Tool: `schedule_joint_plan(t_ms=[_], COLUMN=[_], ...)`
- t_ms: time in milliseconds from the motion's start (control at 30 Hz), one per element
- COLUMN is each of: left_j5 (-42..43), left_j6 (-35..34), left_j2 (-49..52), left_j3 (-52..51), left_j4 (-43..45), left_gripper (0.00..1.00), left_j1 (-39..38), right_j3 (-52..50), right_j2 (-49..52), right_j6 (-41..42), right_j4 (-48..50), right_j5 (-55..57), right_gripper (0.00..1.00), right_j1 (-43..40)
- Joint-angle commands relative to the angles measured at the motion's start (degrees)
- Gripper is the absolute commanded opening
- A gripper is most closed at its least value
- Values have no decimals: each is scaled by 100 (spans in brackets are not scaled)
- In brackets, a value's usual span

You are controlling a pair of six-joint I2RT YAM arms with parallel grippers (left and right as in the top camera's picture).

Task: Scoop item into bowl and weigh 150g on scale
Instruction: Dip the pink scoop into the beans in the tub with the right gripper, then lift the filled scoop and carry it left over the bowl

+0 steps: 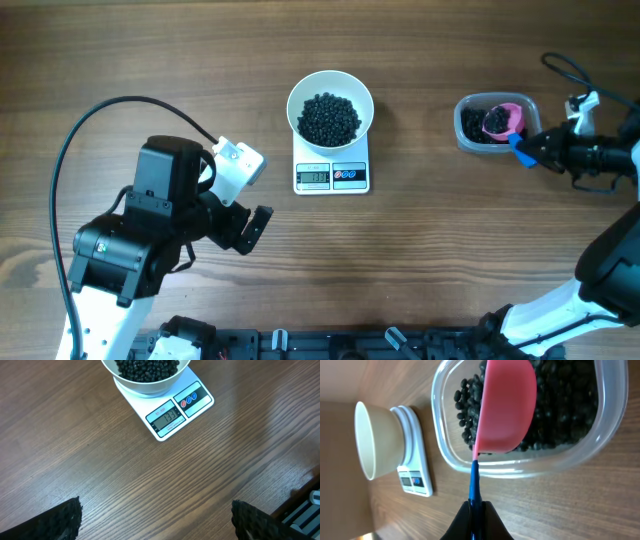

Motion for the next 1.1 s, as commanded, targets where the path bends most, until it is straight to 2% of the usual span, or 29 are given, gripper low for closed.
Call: schedule_joint_plan(t_ms=[0,433,633,867,1067], left_j5=[90,92,90,90,90], left_j6=[118,116,116,116,118], left_j2=[0,0,0,0,0], left_j3=[101,101,101,101,101], left_j4=[13,15,13,13,13], left_gripper=[100,100,100,100,100], left_j1=[39,39,39,39,39], right_j3=[48,48,50,50,50], right_j2=[109,107,7,-330,-363], right_j6=[-323,-638,-787,-723,-46], right_j4=[-249,-929,-1012,-1005,-535], right_j5=[-476,-1370,-2293,-2739,-2811], right_gripper=[4,4,4,5,4], right_j1=[-79,-313,-133,656,1539])
